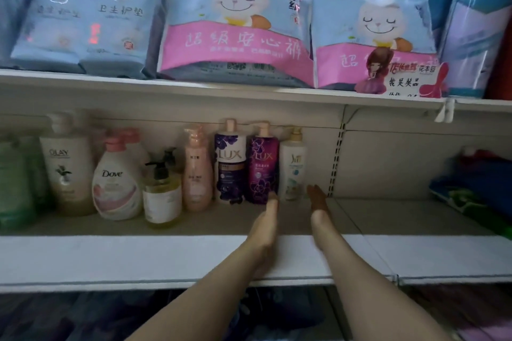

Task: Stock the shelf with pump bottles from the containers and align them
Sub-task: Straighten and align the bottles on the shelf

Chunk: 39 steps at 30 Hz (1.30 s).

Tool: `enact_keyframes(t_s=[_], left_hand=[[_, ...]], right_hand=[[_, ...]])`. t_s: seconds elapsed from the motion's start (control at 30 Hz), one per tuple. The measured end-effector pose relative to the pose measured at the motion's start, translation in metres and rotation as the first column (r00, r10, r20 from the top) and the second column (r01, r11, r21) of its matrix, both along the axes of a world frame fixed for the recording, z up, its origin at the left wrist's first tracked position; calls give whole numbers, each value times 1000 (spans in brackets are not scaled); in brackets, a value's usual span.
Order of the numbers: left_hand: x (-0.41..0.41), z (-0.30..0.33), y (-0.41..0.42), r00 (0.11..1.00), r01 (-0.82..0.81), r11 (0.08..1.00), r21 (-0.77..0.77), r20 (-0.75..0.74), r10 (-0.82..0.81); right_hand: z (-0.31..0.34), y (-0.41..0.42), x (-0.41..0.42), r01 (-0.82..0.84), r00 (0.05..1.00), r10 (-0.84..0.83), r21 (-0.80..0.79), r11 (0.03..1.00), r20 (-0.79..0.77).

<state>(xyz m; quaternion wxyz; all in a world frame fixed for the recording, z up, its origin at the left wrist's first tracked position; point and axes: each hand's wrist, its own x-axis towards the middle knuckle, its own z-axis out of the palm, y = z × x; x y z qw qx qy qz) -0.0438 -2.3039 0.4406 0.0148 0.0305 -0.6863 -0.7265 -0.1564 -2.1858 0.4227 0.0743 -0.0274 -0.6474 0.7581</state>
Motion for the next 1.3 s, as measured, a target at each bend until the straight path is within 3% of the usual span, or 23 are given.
enact_keyframes(t_s=[0.1, 0.53, 0.87, 1.1, 1.3], left_hand=[[-35, -2, 20, 998, -58, 995, 84, 8, 57], [-100, -16, 52, 955, -273, 958, 92, -98, 281], [-104, -18, 49, 947, -319, 943, 92, -12, 321], [-107, -19, 49, 958, -283, 955, 91, -25, 286], [-108, -19, 49, 951, -305, 947, 99, -31, 309]], right_hand=[[-3, -3, -21, -29, 999, 30, -87, 996, 9], [-19, -4, -40, -160, 987, 160, 35, 987, -15], [-11, 0, -29, -51, 996, 53, 29, 998, -67], [-4, -10, -23, -105, 989, 133, 319, 942, -69], [-6, -7, -24, -68, 991, 93, 229, 971, -97]])
